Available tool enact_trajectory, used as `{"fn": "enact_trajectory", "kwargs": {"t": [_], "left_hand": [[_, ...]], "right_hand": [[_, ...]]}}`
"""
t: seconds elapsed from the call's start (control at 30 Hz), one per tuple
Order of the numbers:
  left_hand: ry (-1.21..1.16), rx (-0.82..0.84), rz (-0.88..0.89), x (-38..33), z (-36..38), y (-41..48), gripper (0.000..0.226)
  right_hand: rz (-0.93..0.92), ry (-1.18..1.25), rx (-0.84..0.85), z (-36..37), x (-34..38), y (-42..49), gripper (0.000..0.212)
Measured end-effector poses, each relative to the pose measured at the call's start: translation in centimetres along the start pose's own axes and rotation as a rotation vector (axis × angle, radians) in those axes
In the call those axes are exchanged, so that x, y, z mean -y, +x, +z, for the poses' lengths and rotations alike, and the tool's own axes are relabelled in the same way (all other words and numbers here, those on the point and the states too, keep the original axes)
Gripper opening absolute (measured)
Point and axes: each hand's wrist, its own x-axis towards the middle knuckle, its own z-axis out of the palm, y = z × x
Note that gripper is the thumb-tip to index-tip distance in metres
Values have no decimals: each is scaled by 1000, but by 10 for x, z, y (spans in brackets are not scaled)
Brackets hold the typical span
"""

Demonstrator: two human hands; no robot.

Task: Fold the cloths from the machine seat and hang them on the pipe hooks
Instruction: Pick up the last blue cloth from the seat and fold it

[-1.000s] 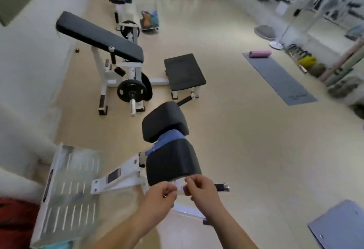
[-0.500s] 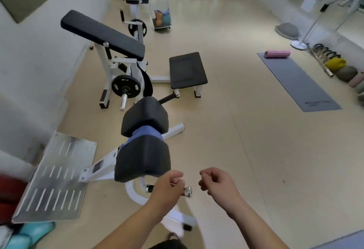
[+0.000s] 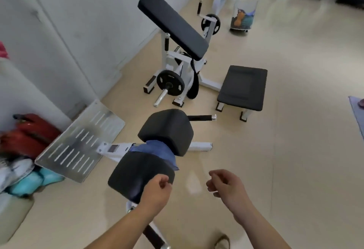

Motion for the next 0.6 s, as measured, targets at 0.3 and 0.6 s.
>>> {"fn": "enact_trajectory", "kwargs": {"t": [0.3, 0.6], "left_hand": [[-148, -296, -257, -41, 66, 45, 20], [22, -475, -291, -75, 65, 78, 6]], "right_hand": [[-135, -381, 481, -34, 37, 162, 19], [-358, -596, 669, -26, 106, 243, 17]]}}
